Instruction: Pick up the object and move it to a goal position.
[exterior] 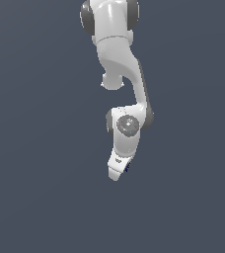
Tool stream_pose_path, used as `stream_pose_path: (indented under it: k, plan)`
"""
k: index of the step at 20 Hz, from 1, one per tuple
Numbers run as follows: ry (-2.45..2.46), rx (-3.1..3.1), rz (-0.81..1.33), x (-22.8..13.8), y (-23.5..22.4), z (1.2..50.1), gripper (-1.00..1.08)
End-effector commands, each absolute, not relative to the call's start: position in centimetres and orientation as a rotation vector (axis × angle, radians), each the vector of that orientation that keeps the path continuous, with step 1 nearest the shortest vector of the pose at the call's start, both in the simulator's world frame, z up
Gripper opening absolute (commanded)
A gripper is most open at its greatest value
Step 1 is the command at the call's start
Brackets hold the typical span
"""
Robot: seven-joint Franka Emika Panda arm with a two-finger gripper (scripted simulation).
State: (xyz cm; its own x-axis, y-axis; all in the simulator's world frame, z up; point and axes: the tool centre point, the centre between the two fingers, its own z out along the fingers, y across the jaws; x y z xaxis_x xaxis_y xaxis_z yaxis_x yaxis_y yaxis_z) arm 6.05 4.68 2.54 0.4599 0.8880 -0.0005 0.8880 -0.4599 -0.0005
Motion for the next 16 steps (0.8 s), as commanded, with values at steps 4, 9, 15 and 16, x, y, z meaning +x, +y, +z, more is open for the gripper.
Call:
stream_pose_path:
  k: [4,9,15,16]
  plan:
    - [-1.633,-2.684,0.000,7.3,10.1,3.5,-1.00]
    - [-1.633,-2.684,0.000,8.0,12.9,3.9,-1.00]
    - [-1.633,-2.684,0.000,8.4,13.9,4.1,-1.00]
    - [-1.633,-2.684,0.000,8.4,14.0,4.1,-1.00]
